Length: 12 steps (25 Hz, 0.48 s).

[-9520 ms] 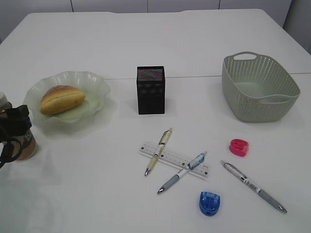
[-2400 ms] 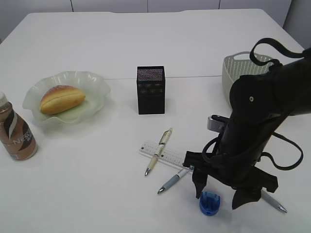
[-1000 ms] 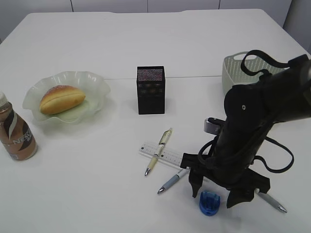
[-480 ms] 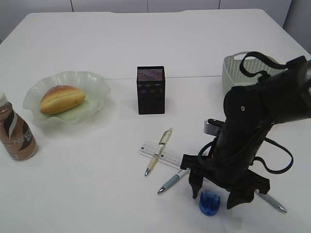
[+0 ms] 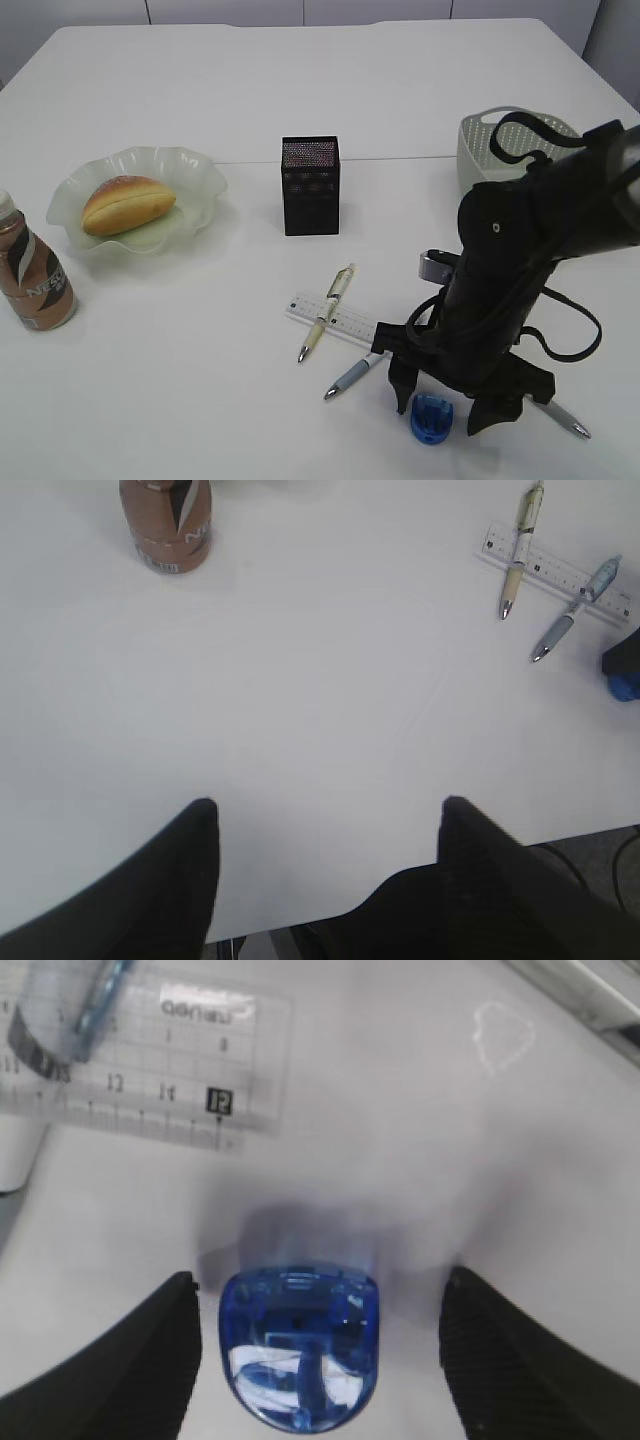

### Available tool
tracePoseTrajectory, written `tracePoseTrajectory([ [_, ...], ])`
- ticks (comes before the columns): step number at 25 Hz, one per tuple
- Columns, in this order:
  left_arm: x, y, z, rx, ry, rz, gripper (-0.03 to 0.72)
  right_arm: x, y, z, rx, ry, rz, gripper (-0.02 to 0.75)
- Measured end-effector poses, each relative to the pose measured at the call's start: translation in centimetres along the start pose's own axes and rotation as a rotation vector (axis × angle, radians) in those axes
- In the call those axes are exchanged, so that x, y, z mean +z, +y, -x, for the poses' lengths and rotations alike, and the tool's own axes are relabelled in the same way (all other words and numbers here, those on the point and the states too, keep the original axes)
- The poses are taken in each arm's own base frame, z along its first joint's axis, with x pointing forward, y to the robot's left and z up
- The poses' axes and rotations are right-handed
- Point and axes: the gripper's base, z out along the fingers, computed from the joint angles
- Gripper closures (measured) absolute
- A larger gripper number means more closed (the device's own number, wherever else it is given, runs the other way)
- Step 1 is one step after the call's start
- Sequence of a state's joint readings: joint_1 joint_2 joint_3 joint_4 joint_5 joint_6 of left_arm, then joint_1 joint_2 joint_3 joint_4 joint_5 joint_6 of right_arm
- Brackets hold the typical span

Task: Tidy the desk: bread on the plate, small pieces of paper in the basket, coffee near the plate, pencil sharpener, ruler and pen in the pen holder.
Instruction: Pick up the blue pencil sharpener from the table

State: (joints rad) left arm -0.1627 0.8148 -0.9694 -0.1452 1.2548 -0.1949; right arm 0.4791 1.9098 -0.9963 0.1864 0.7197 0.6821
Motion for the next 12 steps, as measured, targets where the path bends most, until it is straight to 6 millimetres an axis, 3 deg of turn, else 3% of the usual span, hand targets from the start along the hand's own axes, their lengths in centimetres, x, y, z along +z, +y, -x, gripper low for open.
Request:
tracePoseTrajectory([
  [12,0.0,-0.01,0.0,-0.001,0.0,-0.002,0.191,0.23,-0.02,0.0,0.002,0.006,-0.004,0.162],
])
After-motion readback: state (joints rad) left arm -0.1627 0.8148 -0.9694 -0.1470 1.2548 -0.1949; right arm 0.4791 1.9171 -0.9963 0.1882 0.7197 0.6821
